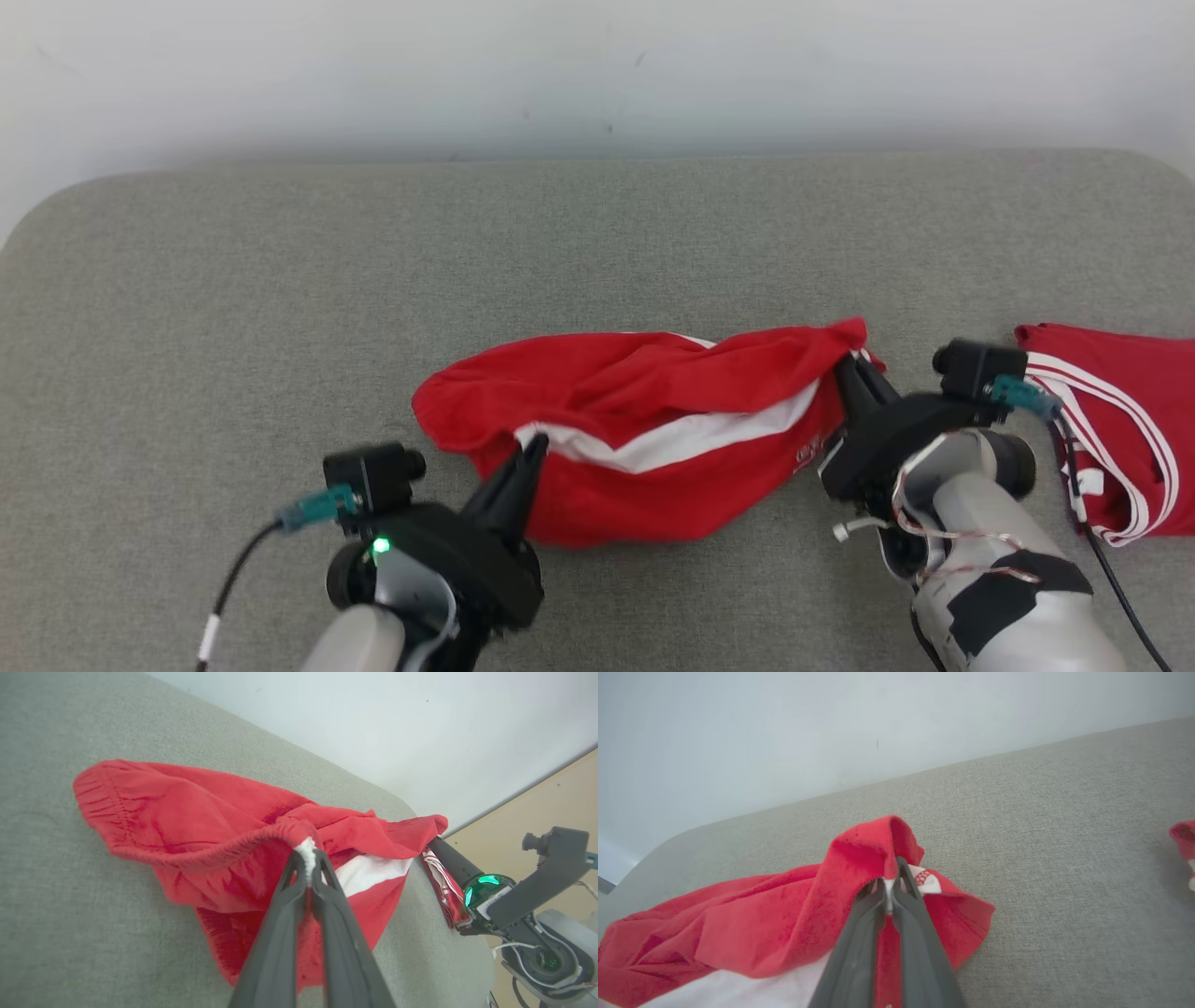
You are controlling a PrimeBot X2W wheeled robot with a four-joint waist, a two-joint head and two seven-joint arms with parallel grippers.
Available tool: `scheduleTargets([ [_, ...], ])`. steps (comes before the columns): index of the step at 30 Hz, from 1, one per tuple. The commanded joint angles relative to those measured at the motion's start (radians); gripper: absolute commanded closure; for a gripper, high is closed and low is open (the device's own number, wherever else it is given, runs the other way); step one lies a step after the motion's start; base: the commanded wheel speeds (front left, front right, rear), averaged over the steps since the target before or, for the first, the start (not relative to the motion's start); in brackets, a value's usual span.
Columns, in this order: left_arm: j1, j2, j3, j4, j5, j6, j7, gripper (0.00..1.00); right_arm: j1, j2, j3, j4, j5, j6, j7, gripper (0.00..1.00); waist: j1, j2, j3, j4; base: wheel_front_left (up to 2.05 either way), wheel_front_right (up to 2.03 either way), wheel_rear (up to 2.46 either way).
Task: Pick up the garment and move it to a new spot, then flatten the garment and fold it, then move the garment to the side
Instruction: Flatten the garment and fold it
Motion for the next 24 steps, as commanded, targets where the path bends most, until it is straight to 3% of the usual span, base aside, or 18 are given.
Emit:
scheduleTargets([
  [1, -0.030, 0.005, 0.008, -0.011, -0.010, -0.006, 0.002, 1.00, -0.002, 0.002, 0.002, -0.038, 0.058, -0.003, 0.028, 1.00, 0.0000, -0.0001, -0.002, -0.004, 0.00, 0.00, 0.00],
  [5, -0.126, 0.030, 0.043, -0.041, -0.037, -0.020, 0.041, 1.00, -0.026, -0.035, 0.010, -0.177, 0.228, -0.003, 0.155, 1.00, 0.0000, -0.0001, 0.001, -0.020, 0.00, 0.00, 0.00],
  [10, -0.285, 0.068, 0.098, -0.051, -0.074, -0.024, 0.099, 1.00, -0.106, -0.046, -0.022, -0.254, 0.339, -0.003, 0.258, 1.00, 0.0000, -0.0001, 0.036, -0.046, 0.00, 0.00, 0.00],
  [17, -0.565, 0.145, 0.191, -0.001, -0.086, -0.016, 0.139, 1.00, -0.355, -0.003, -0.078, -0.222, 0.347, -0.003, 0.301, 1.00, 0.0000, -0.0001, 0.192, -0.104, 0.00, 0.00, 0.00],
  [24, -0.841, 0.204, 0.256, 0.047, -0.048, -0.018, 0.064, 1.00, -0.655, 0.027, -0.149, -0.158, 0.300, -0.003, 0.201, 1.00, 0.0000, -0.0001, 0.364, -0.124, 0.00, 0.00, 0.00],
])
